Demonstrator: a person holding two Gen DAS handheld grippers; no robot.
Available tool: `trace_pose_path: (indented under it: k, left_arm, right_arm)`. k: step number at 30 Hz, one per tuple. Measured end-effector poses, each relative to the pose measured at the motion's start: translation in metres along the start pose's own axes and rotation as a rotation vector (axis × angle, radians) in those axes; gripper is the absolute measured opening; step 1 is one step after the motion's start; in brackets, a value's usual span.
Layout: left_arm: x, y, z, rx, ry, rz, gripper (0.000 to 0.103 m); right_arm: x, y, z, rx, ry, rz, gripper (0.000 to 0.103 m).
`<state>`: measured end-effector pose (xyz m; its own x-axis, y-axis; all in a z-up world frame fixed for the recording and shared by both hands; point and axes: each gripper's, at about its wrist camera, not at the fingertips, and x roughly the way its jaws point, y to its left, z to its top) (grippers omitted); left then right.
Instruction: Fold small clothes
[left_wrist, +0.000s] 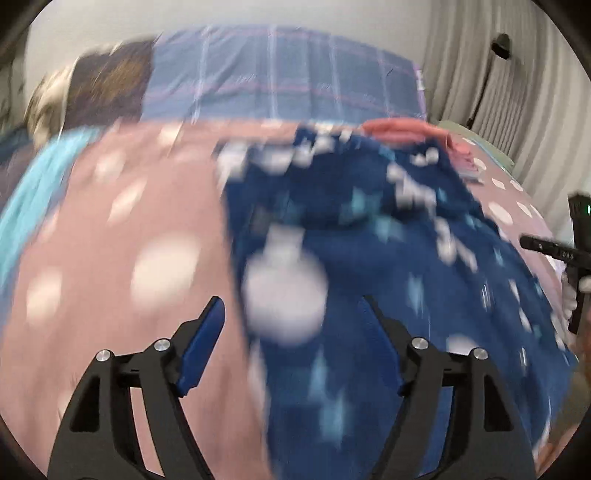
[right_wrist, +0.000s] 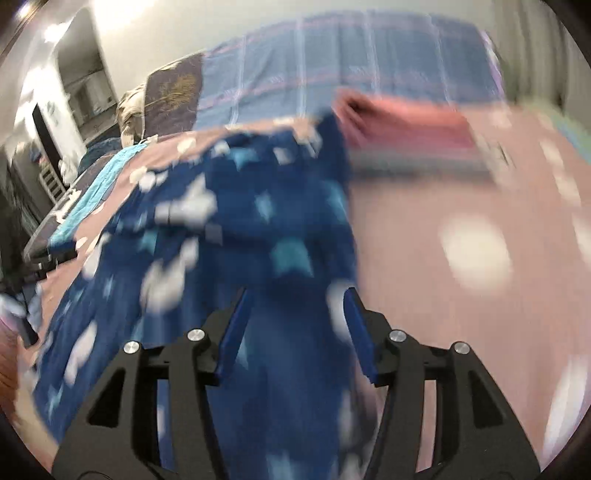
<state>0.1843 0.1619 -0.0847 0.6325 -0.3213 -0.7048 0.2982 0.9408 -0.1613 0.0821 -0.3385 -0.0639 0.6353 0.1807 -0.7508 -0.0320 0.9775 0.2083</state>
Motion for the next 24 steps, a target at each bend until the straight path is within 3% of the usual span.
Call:
trace_pose_path:
  k: [3,7,10,14,17,21,24]
  left_arm:
    - [-0.020,0.011,-0.045,-0.088,0.036,-0.059,0.075]
    - [-0.041,0.004,-0.082,-0.123,0.045,-0.176,0.075]
    - [-0.049,-0.008,-0.095,-0.130,0.047,-0.196,0.075]
    - [-0.058,-0.019,-0.106,-0.146,0.034,-0.210,0.077]
    - [-0.064,-0.020,-0.117,-0.181,0.012,-0.216,0.077]
    - [-0.071,-0.022,-0.129,-0.211,-0.021,-0.202,0.078]
    - [-0.077,-0.024,-0.137,-0.223,-0.046,-0.194,0.081]
  right_arm:
    - [-0.031,-0.021,-0.058,0.149,0.041,0.033,0.053]
    - [-0.053,-0.029,-0.100,0.255,0.043,0.092,0.054]
    - [-0.071,-0.018,-0.116,0.256,0.016,0.070,0.054]
    - [-0.098,0.022,-0.118,0.151,-0.071,0.050,0.055]
    - [-0.112,0.064,-0.122,0.071,-0.101,0.181,0.051]
    - [-0.098,0.134,-0.137,-0.012,0.007,0.510,0.047]
    - [-0.067,0.170,-0.147,-0.048,0.101,0.556,0.047]
